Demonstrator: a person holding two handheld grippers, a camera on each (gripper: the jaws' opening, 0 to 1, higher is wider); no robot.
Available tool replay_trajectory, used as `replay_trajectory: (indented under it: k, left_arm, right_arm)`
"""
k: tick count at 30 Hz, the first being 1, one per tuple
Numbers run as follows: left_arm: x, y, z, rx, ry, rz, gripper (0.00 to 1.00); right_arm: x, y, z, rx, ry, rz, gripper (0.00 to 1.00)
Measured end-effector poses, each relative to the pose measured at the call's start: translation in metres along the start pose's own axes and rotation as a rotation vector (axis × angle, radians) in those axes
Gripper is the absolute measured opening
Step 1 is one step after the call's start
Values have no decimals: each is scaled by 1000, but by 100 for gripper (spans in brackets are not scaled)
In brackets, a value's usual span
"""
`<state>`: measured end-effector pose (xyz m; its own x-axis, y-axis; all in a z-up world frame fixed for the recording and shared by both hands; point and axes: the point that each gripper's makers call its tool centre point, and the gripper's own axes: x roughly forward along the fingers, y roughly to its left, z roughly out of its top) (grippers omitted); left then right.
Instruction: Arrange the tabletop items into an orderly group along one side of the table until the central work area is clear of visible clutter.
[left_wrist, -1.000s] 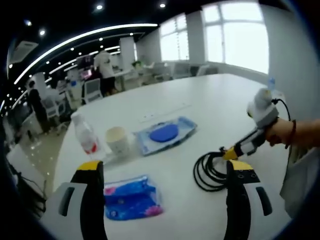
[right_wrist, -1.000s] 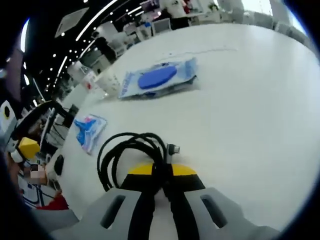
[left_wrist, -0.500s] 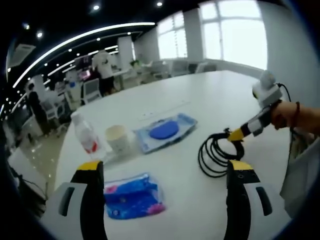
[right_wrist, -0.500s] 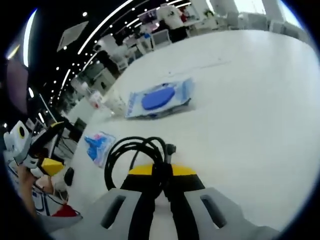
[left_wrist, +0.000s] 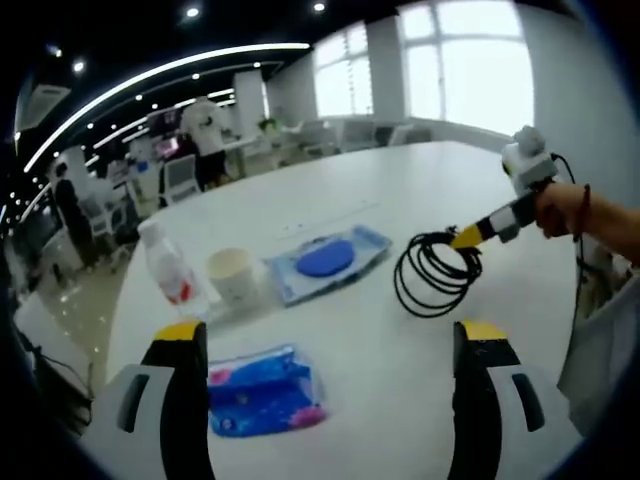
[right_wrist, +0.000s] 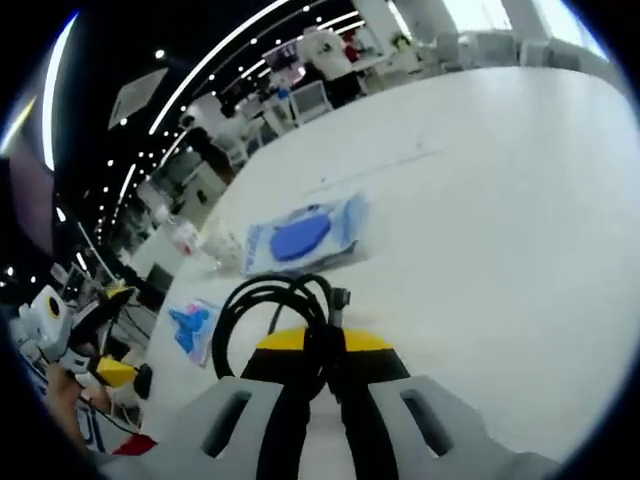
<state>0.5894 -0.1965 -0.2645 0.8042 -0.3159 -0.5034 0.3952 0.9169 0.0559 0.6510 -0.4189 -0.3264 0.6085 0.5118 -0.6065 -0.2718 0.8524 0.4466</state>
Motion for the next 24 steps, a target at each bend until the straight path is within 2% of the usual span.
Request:
replay_trajectory:
  k: [12,24]
  left_arm:
    - [0,-7,-1,3,6,-30,99]
    - [-3,3,-7,7,22,-12,99]
  right_arm:
    - [17,-22,5,-14,13,-29,9]
    - [30,-46,-4,-50,66,-78,10]
